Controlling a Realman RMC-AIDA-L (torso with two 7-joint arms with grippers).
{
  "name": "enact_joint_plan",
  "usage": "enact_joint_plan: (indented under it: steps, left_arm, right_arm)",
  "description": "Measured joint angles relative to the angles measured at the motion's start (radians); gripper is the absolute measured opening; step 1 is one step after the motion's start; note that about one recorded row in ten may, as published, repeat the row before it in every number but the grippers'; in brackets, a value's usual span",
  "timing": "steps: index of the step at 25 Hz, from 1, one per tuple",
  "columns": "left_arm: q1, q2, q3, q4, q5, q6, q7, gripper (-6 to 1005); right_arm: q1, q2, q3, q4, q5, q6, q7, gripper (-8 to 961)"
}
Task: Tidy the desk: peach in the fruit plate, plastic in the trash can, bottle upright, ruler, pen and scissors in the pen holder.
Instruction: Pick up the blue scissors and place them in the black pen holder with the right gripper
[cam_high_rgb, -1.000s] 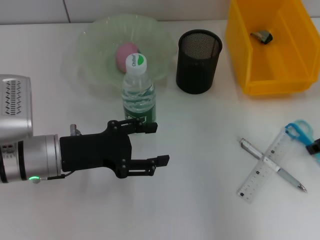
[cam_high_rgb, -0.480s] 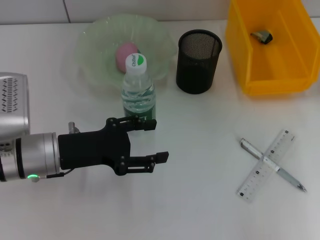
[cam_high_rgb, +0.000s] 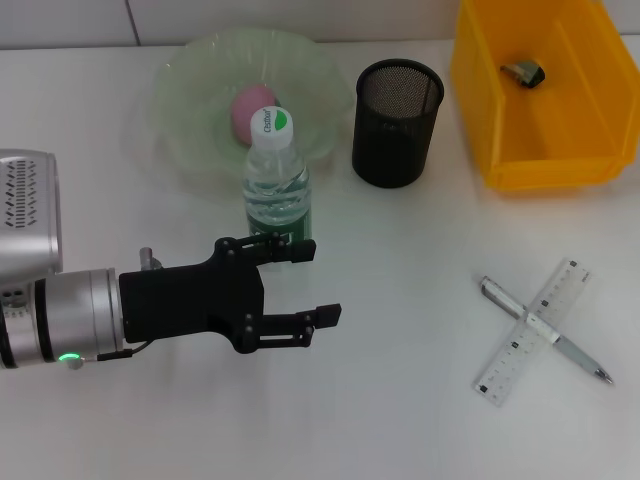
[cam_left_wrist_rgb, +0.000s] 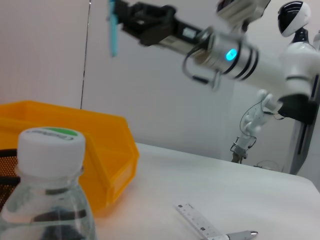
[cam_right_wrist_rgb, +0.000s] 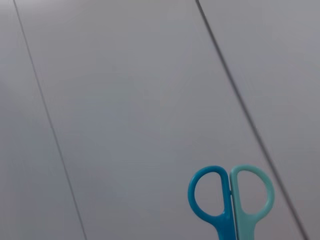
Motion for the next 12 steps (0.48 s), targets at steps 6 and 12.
enact_joint_plan:
  steps: [6,12]
  left_arm:
    - [-0.001,-0.002,0.000,0.000,-0.007,0.026,0.003,802]
    - [0.004,-0.002,0.000,0.000,-0.014,0.041,0.010,802]
  right_arm:
    - [0.159,0.009,-0.020,0.279,0.011,0.036,-0.232,219]
    - [0.231,0.016,-0.027,0.427,0.016,0.072,-0.355,218]
